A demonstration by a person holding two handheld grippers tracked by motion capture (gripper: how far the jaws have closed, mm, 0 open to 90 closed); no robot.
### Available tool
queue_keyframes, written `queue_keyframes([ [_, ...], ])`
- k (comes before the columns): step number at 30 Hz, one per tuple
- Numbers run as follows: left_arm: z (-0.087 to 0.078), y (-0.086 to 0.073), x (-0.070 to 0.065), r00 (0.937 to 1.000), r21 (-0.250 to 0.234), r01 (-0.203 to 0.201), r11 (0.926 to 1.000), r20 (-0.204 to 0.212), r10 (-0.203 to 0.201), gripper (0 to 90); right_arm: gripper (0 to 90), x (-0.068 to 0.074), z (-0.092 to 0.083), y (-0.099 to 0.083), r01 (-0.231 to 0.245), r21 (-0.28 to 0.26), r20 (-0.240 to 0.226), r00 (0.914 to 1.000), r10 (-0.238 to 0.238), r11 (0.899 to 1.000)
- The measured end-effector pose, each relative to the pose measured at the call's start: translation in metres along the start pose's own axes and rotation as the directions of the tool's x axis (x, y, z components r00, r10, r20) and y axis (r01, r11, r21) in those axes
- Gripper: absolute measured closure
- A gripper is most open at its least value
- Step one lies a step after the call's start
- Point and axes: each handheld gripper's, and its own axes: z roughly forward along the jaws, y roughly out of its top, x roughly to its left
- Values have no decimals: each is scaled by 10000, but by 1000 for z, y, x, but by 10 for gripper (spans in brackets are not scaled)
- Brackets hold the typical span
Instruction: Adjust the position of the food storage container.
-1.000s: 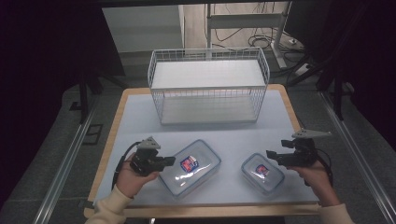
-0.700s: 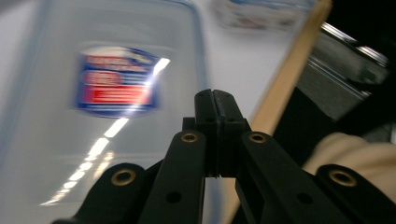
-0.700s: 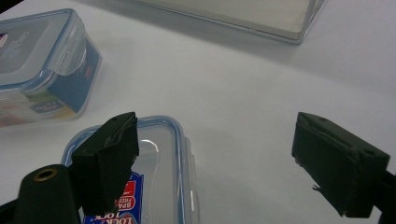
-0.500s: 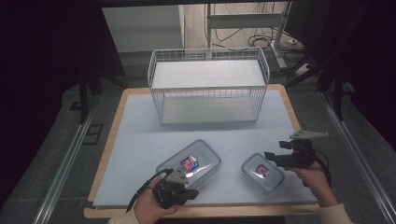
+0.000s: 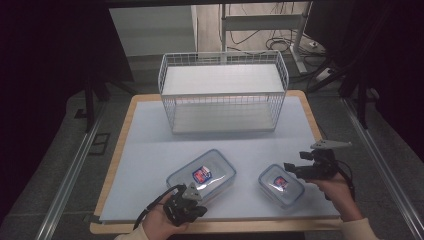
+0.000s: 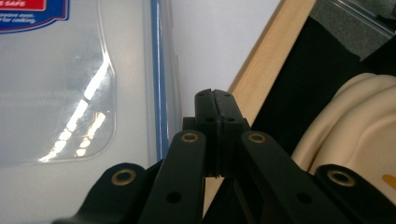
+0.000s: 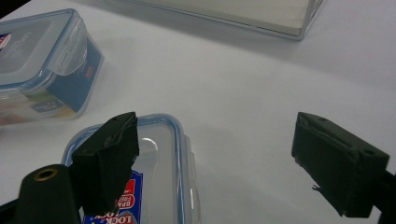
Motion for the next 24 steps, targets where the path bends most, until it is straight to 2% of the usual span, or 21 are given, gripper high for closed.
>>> queue_keyframes([
  [4, -3, -3, 8, 9998, 13, 149, 9999, -91, -149, 900, 149, -1, 0, -1, -22, 3, 19, 10000, 22, 10000],
  [7, -6, -9, 25, 9981, -3, 525, 9986, -308, -525, 900, 150, -1, -1, -1, -29, -3, 22, 10000, 29, 10000],
  [9, -6, -9, 34, 9968, -2, 614, 9981, -521, -613, 900, 150, -2, 0, -1, -39, 20, 48, 10000, 39, 10000],
  [15, -6, -11, 61, 9897, -322, 1235, 9918, -683, -1255, 900, 151, -1, 4, -2, 11, 142, 21, 10000, -12, 9999],
  [20, -9, -14, 65, 9900, -504, 1355, 9895, -326, -1373, 900, 151, -1, 5, -3, -2, 185, -7, 10000, 2, 9998],
  [23, -17, -17, 62, 9887, -566, 1414, 9883, -423, -1439, 900, 152, -1, 4, -3, -4, 203, 4, 10000, 4, 9998],
  [24, -32, -20, 54, 9908, -805, 1249, 9889, -426, -1286, 900, 153, -1, 4, -3, -11, 200, 2, 10000, 11, 9998],
])
